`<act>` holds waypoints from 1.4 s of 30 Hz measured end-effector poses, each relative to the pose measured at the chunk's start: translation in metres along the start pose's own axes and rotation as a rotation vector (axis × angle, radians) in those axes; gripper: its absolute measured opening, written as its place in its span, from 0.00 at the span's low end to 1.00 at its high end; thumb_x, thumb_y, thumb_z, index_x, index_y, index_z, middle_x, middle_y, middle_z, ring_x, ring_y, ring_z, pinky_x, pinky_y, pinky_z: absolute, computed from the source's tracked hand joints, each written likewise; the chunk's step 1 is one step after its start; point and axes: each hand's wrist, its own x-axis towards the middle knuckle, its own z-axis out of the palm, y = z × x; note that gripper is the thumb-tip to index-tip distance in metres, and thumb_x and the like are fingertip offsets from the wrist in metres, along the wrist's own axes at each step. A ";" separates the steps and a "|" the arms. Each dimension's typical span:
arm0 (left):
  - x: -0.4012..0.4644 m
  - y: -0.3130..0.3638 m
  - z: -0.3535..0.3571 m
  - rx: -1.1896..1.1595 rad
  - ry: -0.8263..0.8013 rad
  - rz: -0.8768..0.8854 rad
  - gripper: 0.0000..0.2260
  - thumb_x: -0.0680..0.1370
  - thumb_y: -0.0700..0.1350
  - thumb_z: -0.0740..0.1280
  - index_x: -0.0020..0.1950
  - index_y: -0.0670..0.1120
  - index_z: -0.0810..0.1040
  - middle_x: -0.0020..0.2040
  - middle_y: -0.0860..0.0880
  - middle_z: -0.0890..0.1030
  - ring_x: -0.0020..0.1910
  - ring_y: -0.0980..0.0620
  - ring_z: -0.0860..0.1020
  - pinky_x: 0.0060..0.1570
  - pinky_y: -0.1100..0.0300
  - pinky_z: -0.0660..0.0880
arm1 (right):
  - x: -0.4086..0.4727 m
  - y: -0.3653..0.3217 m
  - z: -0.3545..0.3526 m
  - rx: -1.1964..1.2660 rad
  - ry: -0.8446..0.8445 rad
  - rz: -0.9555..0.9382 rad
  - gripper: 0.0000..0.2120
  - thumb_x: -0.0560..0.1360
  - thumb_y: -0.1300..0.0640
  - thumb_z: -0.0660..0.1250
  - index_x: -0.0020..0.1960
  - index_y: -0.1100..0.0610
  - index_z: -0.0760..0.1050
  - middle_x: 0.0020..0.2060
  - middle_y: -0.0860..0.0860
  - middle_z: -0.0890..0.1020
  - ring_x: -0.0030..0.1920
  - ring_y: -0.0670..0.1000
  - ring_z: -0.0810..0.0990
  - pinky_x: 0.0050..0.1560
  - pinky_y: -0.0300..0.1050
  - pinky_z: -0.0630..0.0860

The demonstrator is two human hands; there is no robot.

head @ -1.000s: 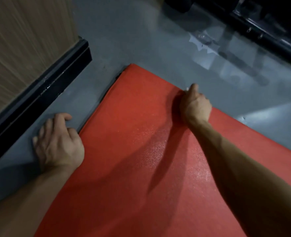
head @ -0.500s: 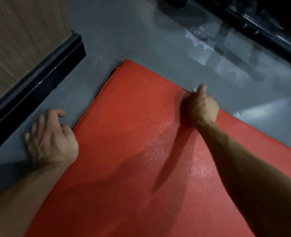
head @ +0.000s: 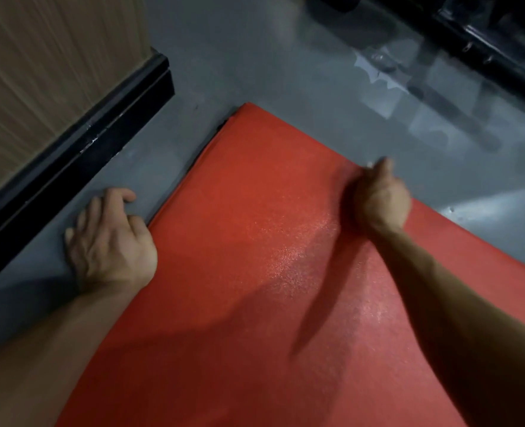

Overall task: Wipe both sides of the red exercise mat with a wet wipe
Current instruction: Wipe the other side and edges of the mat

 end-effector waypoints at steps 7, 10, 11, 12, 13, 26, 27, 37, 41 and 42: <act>0.001 -0.002 -0.002 -0.010 -0.015 0.004 0.19 0.73 0.44 0.55 0.62 0.48 0.74 0.59 0.39 0.78 0.61 0.35 0.74 0.58 0.40 0.67 | -0.028 -0.079 0.014 -0.030 -0.021 -0.580 0.15 0.84 0.42 0.55 0.56 0.54 0.70 0.37 0.58 0.83 0.40 0.64 0.83 0.34 0.50 0.67; 0.001 -0.001 0.000 -0.003 -0.017 0.020 0.18 0.73 0.44 0.56 0.62 0.48 0.74 0.59 0.40 0.78 0.61 0.36 0.74 0.58 0.40 0.67 | 0.004 -0.029 -0.003 -0.060 0.048 -0.234 0.16 0.83 0.43 0.56 0.56 0.56 0.68 0.42 0.66 0.82 0.44 0.70 0.81 0.42 0.57 0.74; 0.002 -0.002 0.001 0.001 -0.021 0.020 0.18 0.73 0.44 0.56 0.62 0.48 0.74 0.59 0.40 0.78 0.61 0.36 0.74 0.58 0.40 0.67 | 0.005 -0.024 -0.003 -0.051 0.054 -0.187 0.16 0.83 0.44 0.56 0.55 0.57 0.68 0.42 0.67 0.82 0.44 0.71 0.81 0.43 0.58 0.75; 0.003 -0.003 0.001 0.001 -0.025 0.014 0.19 0.73 0.44 0.56 0.62 0.49 0.74 0.60 0.40 0.78 0.62 0.36 0.74 0.59 0.40 0.67 | 0.000 -0.027 0.000 -0.023 0.059 -0.212 0.15 0.83 0.44 0.56 0.55 0.56 0.68 0.41 0.66 0.82 0.44 0.70 0.81 0.42 0.57 0.74; 0.003 -0.003 0.001 0.000 -0.028 0.005 0.19 0.73 0.45 0.55 0.62 0.49 0.74 0.60 0.41 0.78 0.62 0.36 0.74 0.59 0.41 0.67 | -0.012 -0.036 0.001 0.014 0.049 -0.286 0.14 0.83 0.44 0.56 0.54 0.55 0.68 0.39 0.63 0.82 0.42 0.68 0.82 0.39 0.55 0.73; 0.001 -0.002 -0.001 0.002 -0.013 0.016 0.18 0.73 0.44 0.56 0.61 0.48 0.74 0.58 0.40 0.79 0.60 0.36 0.75 0.57 0.41 0.67 | -0.019 -0.073 0.003 -0.031 0.079 -0.664 0.14 0.84 0.42 0.57 0.51 0.53 0.67 0.29 0.56 0.78 0.32 0.64 0.80 0.31 0.50 0.71; 0.000 -0.002 -0.001 0.001 -0.016 0.017 0.18 0.74 0.44 0.55 0.61 0.48 0.74 0.58 0.40 0.79 0.60 0.35 0.75 0.57 0.40 0.67 | -0.022 -0.070 0.004 0.007 0.068 -0.638 0.14 0.84 0.42 0.57 0.51 0.53 0.67 0.29 0.56 0.78 0.32 0.64 0.79 0.30 0.51 0.72; 0.001 -0.002 -0.002 0.014 -0.034 -0.005 0.18 0.74 0.44 0.55 0.61 0.49 0.74 0.58 0.42 0.79 0.61 0.37 0.75 0.59 0.42 0.67 | -0.037 -0.094 0.007 0.131 -0.004 -1.012 0.14 0.82 0.46 0.62 0.53 0.55 0.79 0.42 0.55 0.81 0.44 0.61 0.79 0.41 0.52 0.71; 0.001 -0.001 -0.003 0.013 -0.039 0.000 0.17 0.75 0.44 0.56 0.62 0.48 0.74 0.58 0.42 0.79 0.61 0.38 0.75 0.60 0.42 0.66 | -0.008 -0.103 0.014 0.196 0.051 -0.776 0.10 0.82 0.50 0.64 0.48 0.56 0.74 0.43 0.57 0.81 0.45 0.63 0.79 0.42 0.54 0.70; 0.002 -0.001 -0.002 0.010 -0.047 -0.006 0.16 0.75 0.43 0.57 0.62 0.48 0.74 0.58 0.42 0.79 0.61 0.38 0.75 0.60 0.42 0.66 | -0.034 -0.108 0.013 0.237 -0.002 -0.874 0.06 0.81 0.53 0.66 0.48 0.55 0.75 0.43 0.55 0.81 0.44 0.61 0.79 0.43 0.52 0.69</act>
